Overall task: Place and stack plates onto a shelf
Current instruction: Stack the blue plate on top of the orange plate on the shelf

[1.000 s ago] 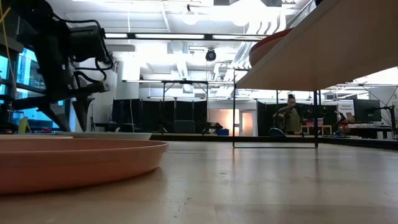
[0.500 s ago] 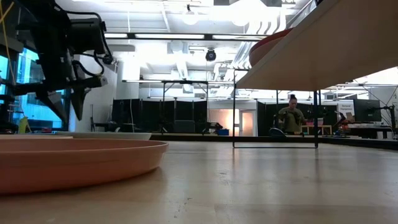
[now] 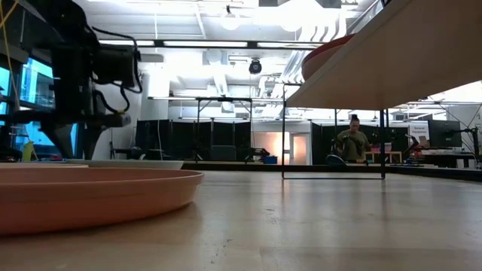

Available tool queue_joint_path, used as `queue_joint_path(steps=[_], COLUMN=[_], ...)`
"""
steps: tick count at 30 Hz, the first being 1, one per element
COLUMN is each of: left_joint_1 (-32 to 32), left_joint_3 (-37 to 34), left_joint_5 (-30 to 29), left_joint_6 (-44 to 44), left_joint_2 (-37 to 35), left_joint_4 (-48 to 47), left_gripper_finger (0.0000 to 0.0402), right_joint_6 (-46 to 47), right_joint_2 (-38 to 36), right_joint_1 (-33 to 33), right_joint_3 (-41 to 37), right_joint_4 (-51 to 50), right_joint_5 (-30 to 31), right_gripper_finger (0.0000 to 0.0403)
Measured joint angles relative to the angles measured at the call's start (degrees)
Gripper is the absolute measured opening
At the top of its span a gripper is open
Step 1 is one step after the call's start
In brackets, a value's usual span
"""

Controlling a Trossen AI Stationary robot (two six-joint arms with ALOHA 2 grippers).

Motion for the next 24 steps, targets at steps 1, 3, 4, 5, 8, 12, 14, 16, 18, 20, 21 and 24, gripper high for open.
queue_joint_path(steps=[1, 3, 4, 5, 8, 12, 14, 16, 18, 20, 21, 24], left_joint_1=[0.0, 0.0, 0.0, 0.0, 0.0, 0.0, 0.0, 0.0, 0.0, 0.0, 0.0, 0.0], left_joint_3=[0.0, 0.0, 0.0, 0.0, 0.0, 0.0, 0.0, 0.0, 0.0, 0.0, 0.0, 0.0], left_joint_5=[0.8, 1.8, 2.1, 2.2, 2.4, 2.9, 3.4, 3.6, 3.6, 3.1, 2.7, 1.8], left_joint_6=[0.1, 0.4, 0.4, 0.4, 0.1, 0.1, 0.1, 0.9, 1.7, 2.4, 2.5, 2.5], left_joint_2=[0.9, 2.2, 2.7, 3.0, 3.2, 3.2, 3.2, 3.2, 3.2, 3.2, 3.2, 2.7], left_joint_4=[0.8, 2.1, 2.9, 4.0, 7.1, 8.8, 9.1, 9.1, 9.1, 9.1, 9.1, 9.7], left_gripper_finger=[0.0145, 0.0145, 0.0145, 0.0145, 0.0145, 0.0140, 0.0129, 0.0111, 0.0086, 0.0056, 0.0039, 0.0008], right_joint_6=[0.0, 0.2, 0.2, 0.2, 0.2, 0.2, 0.2, 0.2, 0.1, 0.2, 0.2, 1.3], right_joint_2=[0.0, 0.0, 0.0, 0.0, 0.0, 0.0, 0.0, 0.0, 0.0, 0.0, 0.0, 0.0], right_joint_1=[0.0, 0.0, 0.0, 0.0, 0.0, 0.0, 0.0, 0.0, 0.0, 0.0, 0.0, 0.0], right_joint_3=[0.0, 0.0, 0.0, 0.0, 0.0, 0.0, 0.0, 0.0, 0.0, 0.0, 0.0, 0.0], right_joint_4=[-0.1, -0.1, -0.1, -0.1, -0.1, -0.2, -0.3, -0.3, -0.3, -0.3, -0.3, -0.3], right_joint_5=[0.0, 0.0, 0.0, 0.0, 0.0, 0.0, 0.0, 0.0, 0.0, 0.0, 0.0, -0.1], right_gripper_finger=[0.0000, 0.0000, 0.0000, 0.0000, 0.0000, 0.0000, 0.0000, 0.0000, 0.0000, 0.0000, 0.0000, 0.0000])
